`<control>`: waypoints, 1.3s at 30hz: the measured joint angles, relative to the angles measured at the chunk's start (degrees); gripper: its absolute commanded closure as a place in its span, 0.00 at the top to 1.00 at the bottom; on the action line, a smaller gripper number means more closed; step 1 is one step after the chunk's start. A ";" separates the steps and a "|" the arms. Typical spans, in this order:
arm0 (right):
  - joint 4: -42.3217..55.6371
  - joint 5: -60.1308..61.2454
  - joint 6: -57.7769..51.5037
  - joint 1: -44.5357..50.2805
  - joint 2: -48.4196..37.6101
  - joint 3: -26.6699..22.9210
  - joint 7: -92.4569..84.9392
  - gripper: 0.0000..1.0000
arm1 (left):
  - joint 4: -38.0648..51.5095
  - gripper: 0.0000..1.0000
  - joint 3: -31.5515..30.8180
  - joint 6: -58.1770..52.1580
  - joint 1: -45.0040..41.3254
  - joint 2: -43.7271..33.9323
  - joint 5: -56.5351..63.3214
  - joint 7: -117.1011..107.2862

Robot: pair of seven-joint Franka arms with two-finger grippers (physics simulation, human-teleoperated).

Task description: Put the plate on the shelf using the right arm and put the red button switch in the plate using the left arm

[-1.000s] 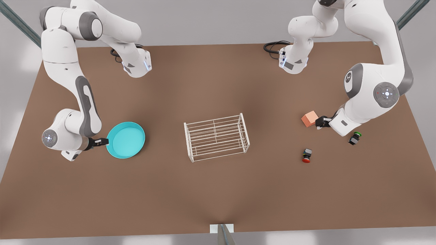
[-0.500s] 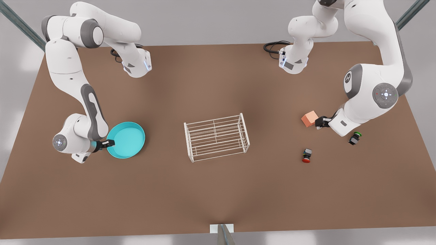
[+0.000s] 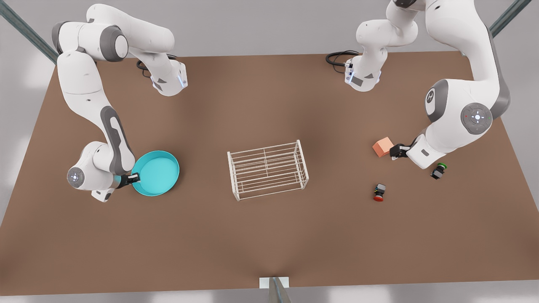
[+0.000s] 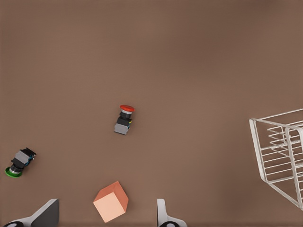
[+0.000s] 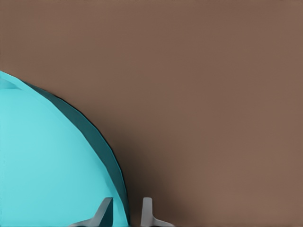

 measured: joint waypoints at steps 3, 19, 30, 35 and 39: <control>0.02 0.20 -0.18 0.00 -0.10 -0.01 -0.67 0.23 | -0.25 1.00 0.00 0.00 0.00 0.00 0.01 -0.02; 1.84 0.71 -5.38 0.00 -5.89 -0.04 -4.84 0.16 | -9.64 1.00 0.14 19.04 -0.33 13.56 3.94 1.39; 6.65 6.08 -14.86 0.09 -9.82 2.35 -6.37 0.16 | -14.94 1.00 0.19 31.35 1.81 17.32 5.07 6.32; 8.65 10.68 -20.05 0.16 -11.33 5.05 -6.66 0.16 | -15.02 1.00 0.36 35.91 3.09 20.67 5.21 7.72; 10.88 12.78 -22.23 0.49 -11.68 8.34 -6.78 0.16 | -15.27 1.00 0.51 38.74 3.33 21.87 5.23 8.33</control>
